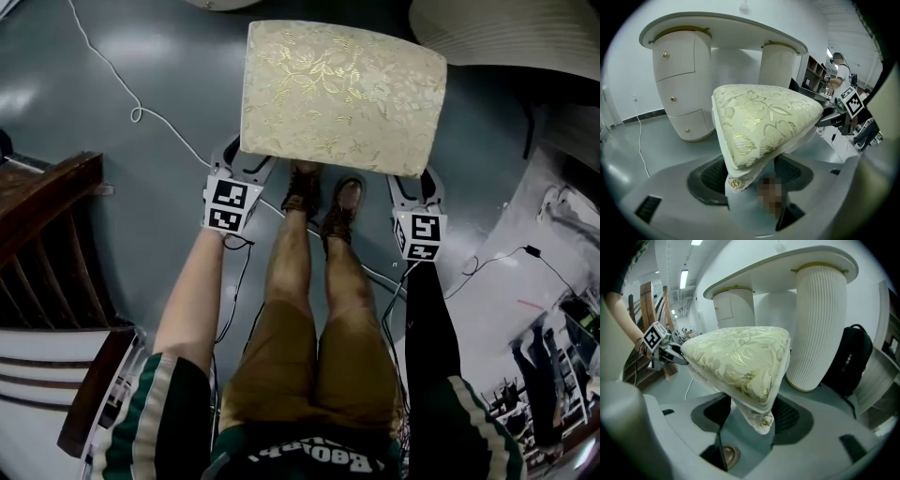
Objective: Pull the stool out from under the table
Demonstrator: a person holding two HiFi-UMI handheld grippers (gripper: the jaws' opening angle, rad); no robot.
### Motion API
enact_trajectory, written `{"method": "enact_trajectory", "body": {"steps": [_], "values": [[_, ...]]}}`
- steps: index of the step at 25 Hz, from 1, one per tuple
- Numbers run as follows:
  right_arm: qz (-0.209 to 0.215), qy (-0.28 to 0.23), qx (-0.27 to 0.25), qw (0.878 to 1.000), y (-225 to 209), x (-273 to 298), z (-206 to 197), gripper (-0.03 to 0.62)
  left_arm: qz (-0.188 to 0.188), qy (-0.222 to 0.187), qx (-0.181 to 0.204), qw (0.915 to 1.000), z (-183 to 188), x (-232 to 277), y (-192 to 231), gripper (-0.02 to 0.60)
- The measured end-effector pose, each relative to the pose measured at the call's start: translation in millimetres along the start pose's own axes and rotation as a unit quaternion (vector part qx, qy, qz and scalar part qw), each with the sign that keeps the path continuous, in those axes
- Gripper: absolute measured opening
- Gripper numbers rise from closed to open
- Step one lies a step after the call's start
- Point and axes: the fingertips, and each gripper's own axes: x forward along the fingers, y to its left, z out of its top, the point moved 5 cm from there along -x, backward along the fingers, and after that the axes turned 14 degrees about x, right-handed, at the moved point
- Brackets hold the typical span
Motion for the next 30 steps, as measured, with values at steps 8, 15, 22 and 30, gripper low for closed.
{"method": "enact_trajectory", "body": {"steps": [8,15,22,30], "values": [[-0.008,0.041,0.015,0.999,20,-35,-45,0.279,-0.01,0.029,-0.002,0.9995,-31,-32,-35,0.333],[-0.021,0.072,0.005,0.997,19,-35,-47,0.276,0.028,0.053,0.045,0.9972,-30,-30,-28,0.334],[-0.026,0.071,0.006,0.997,21,-88,-22,0.276,0.036,0.054,0.025,0.9976,-3,-85,-41,0.334],[0.001,-0.027,-0.03,0.999,35,-158,101,0.27,0.061,-0.02,0.044,0.997,110,-176,-47,0.334]]}}
